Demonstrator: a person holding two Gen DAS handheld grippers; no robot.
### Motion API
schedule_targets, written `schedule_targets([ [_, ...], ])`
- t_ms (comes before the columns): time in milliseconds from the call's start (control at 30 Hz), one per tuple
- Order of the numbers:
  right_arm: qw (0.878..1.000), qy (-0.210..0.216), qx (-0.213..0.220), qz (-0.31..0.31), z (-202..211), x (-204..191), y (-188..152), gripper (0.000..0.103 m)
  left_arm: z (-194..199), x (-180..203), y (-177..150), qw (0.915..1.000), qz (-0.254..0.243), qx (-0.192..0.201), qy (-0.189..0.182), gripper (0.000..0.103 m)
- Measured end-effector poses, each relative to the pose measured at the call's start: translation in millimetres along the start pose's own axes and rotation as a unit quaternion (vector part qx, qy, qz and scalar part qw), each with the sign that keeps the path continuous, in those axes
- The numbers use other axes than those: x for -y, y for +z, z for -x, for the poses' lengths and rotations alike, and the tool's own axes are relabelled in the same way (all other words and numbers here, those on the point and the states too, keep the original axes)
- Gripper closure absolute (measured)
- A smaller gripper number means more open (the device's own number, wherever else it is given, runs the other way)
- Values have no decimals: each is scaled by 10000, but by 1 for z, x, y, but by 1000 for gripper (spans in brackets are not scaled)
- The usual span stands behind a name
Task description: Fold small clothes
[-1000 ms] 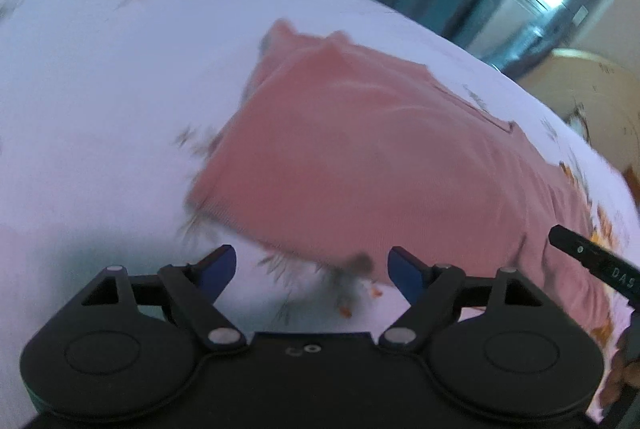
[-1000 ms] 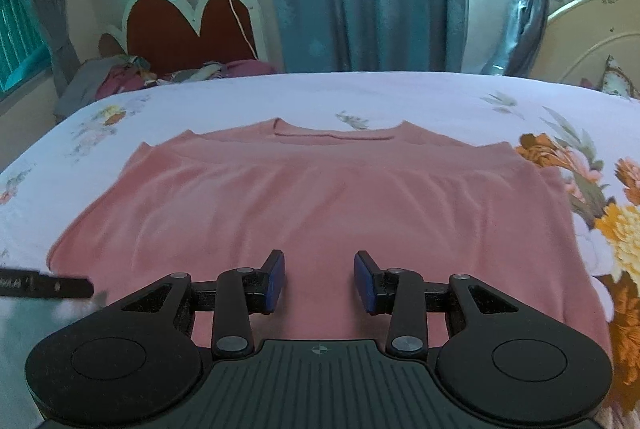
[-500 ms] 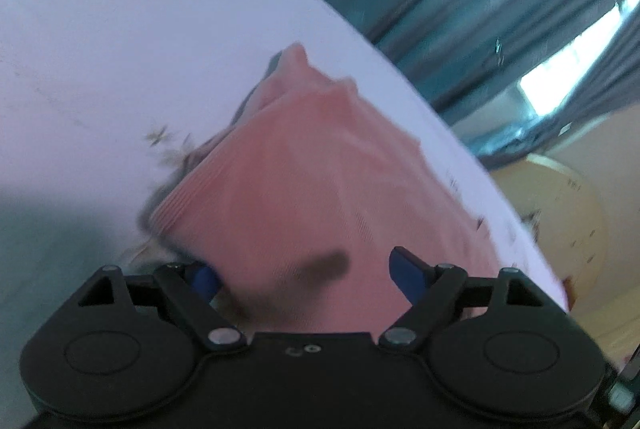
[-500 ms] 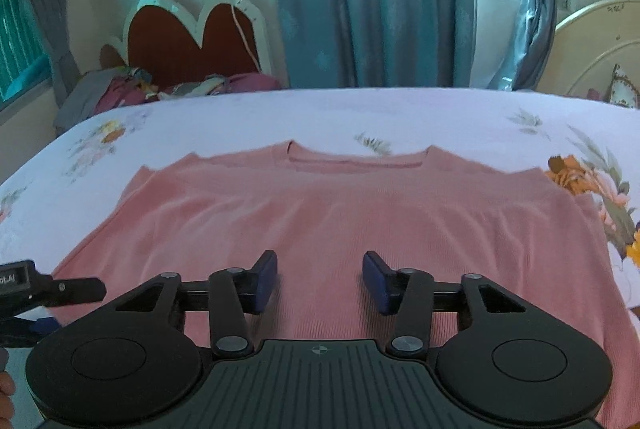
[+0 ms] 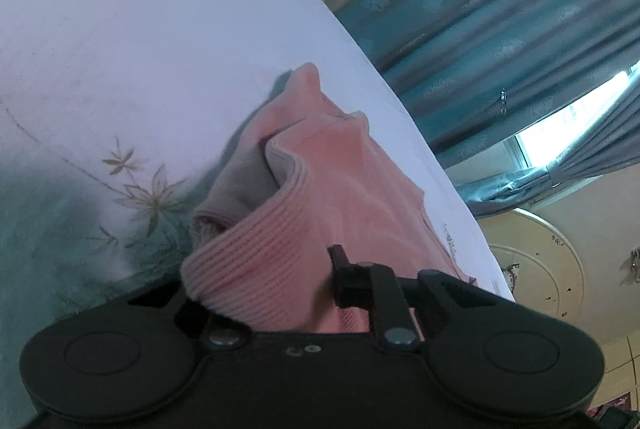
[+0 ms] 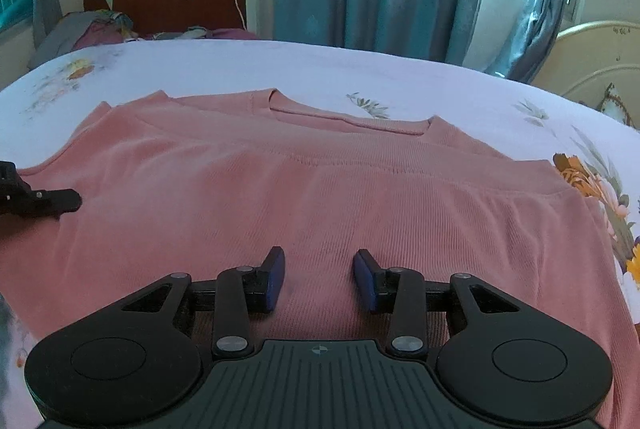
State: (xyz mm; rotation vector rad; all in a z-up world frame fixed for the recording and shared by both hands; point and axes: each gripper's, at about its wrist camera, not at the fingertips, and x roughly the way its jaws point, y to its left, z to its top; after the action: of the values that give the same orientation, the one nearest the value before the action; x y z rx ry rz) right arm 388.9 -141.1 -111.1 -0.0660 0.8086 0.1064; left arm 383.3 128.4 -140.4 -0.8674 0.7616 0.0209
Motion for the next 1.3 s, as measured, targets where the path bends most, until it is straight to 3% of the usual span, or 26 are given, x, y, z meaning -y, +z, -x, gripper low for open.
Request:
schedule_targets([
  [200, 10000, 25, -5, 55, -1, -1, 1, 64, 16, 15, 0, 9992, -314, 264, 15, 90],
  [333, 9998, 127, 80, 93, -1, 2, -2, 64, 26, 56, -2, 9911, -1202, 560, 103, 91],
  [433, 9984, 512, 141, -176, 6, 20, 2, 64, 30, 95, -11, 9807, -1832, 679, 95, 91],
  [600, 9897, 766, 455, -1122, 47, 91, -2, 64, 20, 195, -56, 9414, -3318, 541, -266, 91],
  [700, 9846, 617, 538, -1543, 77, 147, -17, 64, 4, 247, -100, 9213, -3820, 255, -681, 91],
  [800, 9810, 293, 567, -1835, 102, 198, -35, 64, -22, 283, -161, 8931, -4393, -206, -952, 91],
  [933, 9738, 22, 517, -2216, 121, 249, -63, 64, -55, 292, -240, 8496, -5125, -967, -779, 90],
  [1000, 9698, 87, 578, -2367, 129, 267, -70, 64, -56, 286, -261, 8359, -5314, -1196, -686, 81],
  [1067, 9662, 289, 653, -2477, 131, 274, -70, 64, -42, 278, -271, 8253, -5496, -1085, -705, 73],
  [1100, 9642, 431, 669, -2529, 131, 277, -68, 64, -36, 277, -272, 8213, -5559, -1078, -697, 70],
  [1133, 9623, 570, 687, -2569, 131, 277, -65, 64, -31, 275, -268, 8219, -5538, -1118, -719, 59],
  [1167, 9611, 689, 710, -2579, 131, 275, -64, 64, -24, 273, -264, 8258, -5471, -1141, -758, 45],
  [1200, 9610, 819, 713, -2542, 129, 272, -59, 64, -17, 271, -262, 8287, -5430, -1110, -778, 40],
  [1300, 9623, 1074, 613, -2423, 119, 261, -46, 59, 2, 263, -248, 8328, -5409, -952, -690, 38],
])
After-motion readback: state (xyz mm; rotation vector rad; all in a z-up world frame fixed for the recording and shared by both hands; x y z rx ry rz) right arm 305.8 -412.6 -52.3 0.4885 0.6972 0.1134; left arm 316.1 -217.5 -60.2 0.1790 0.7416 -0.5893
